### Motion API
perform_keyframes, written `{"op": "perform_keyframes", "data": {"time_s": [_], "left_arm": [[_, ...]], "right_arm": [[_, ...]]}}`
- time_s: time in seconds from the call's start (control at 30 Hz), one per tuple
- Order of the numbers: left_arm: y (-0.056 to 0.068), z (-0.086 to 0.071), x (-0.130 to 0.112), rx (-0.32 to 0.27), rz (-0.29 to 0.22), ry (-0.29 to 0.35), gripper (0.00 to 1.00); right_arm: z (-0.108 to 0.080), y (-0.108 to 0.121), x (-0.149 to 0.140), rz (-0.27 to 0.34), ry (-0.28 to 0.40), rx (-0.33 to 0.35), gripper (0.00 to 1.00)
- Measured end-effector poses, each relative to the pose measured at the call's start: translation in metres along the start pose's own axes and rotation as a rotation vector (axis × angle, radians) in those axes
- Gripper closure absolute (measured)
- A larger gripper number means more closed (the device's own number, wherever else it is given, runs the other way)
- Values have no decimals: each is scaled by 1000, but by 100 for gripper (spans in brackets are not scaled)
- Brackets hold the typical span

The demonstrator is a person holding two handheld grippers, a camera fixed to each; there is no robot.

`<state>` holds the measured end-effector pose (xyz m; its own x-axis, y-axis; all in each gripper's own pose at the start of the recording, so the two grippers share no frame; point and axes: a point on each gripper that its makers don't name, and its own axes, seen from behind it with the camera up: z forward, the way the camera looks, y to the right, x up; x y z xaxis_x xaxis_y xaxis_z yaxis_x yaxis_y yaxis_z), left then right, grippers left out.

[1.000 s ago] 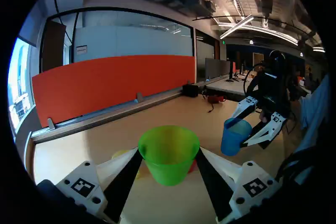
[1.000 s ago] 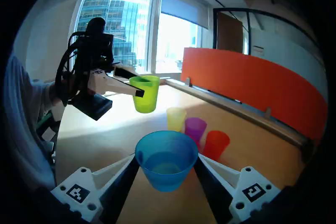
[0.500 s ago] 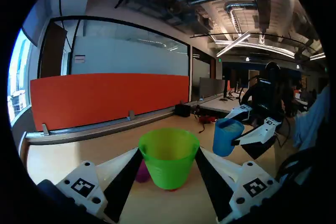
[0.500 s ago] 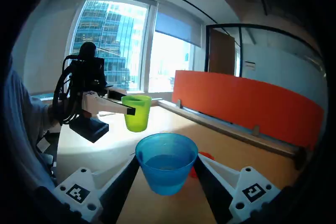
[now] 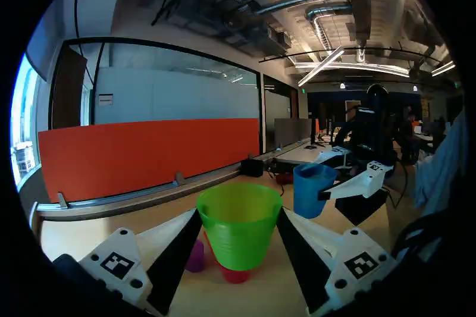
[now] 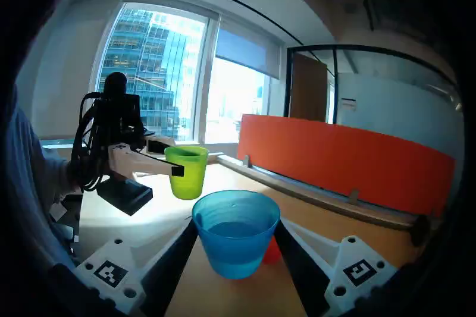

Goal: Pour water

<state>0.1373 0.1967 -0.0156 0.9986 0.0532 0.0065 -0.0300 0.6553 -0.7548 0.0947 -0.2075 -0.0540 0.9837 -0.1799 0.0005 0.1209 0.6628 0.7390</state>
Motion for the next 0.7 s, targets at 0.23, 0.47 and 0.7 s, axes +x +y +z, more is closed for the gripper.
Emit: {"op": "perform_keyframes", "data": {"time_s": [0.23,0.47,0.7], "left_arm": [[8,2,2,-11,14,4,14],[11,2,-1,-20,27,-1,13],[17,1,-7,-35,37,-12,14]], "right_arm": [[-1,2,7,-10,7,1,10],[0,6,16,-27,12,4,10],[4,12,26,-82,14,11,10]]}}
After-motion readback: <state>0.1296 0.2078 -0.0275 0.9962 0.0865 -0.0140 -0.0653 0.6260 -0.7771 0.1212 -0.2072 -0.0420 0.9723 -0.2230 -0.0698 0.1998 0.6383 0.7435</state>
